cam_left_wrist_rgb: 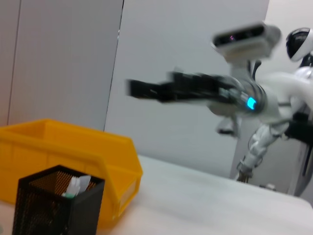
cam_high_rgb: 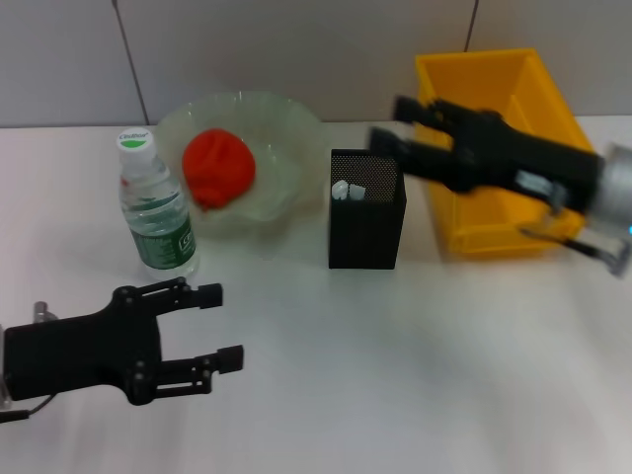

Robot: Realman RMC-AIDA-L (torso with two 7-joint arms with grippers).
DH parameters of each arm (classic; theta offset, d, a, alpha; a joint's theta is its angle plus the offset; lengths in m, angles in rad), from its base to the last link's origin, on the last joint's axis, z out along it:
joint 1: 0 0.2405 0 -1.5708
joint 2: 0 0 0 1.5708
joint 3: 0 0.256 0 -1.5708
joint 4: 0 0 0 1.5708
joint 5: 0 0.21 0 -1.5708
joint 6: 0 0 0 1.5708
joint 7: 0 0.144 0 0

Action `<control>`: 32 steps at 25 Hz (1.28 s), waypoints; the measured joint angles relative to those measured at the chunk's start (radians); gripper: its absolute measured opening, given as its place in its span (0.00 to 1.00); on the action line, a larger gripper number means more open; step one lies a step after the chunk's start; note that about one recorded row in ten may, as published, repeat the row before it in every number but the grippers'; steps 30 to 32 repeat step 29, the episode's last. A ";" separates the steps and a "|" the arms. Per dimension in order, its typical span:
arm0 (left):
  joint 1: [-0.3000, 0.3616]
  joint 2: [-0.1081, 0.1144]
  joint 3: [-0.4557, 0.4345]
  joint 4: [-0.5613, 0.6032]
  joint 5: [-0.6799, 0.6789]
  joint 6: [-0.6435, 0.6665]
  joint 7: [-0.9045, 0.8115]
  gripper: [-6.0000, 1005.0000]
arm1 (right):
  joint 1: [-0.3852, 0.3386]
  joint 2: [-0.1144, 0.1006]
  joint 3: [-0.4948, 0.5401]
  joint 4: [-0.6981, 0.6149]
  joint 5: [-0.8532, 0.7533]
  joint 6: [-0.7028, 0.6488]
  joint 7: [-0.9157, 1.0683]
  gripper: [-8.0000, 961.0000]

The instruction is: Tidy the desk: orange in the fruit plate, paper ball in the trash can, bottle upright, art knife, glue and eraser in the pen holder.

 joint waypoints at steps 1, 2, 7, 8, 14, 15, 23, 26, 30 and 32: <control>0.000 -0.006 -0.001 -0.005 -0.005 0.000 0.003 0.80 | -0.019 -0.005 0.009 0.007 -0.002 -0.048 -0.015 0.78; 0.000 -0.011 -0.002 -0.013 -0.008 0.000 0.007 0.80 | -0.061 -0.022 0.019 0.038 -0.009 -0.158 -0.058 0.79; 0.000 -0.016 0.004 -0.101 -0.012 0.011 0.059 0.80 | -0.107 -0.059 0.025 0.177 -0.140 -0.330 -0.168 0.79; 0.000 -0.016 0.004 -0.101 -0.012 0.011 0.059 0.80 | -0.107 -0.059 0.025 0.177 -0.140 -0.330 -0.168 0.79; 0.005 -0.006 0.066 -0.104 -0.004 0.009 0.066 0.80 | -0.117 -0.045 0.025 0.235 -0.270 -0.286 -0.304 0.79; 0.007 -0.006 0.077 -0.107 -0.003 0.003 0.073 0.80 | -0.117 -0.042 0.024 0.240 -0.280 -0.277 -0.320 0.79; 0.001 -0.012 0.088 -0.130 0.044 -0.038 0.092 0.80 | -0.103 -0.028 0.018 0.255 -0.311 -0.229 -0.389 0.79; 0.001 -0.014 0.088 -0.130 0.047 -0.040 0.108 0.80 | -0.098 -0.027 0.018 0.256 -0.312 -0.228 -0.390 0.79; 0.001 -0.014 0.088 -0.130 0.047 -0.040 0.111 0.80 | -0.097 -0.027 0.019 0.256 -0.312 -0.227 -0.391 0.79; 0.001 -0.014 0.088 -0.130 0.047 -0.040 0.111 0.80 | -0.097 -0.027 0.019 0.256 -0.312 -0.227 -0.391 0.79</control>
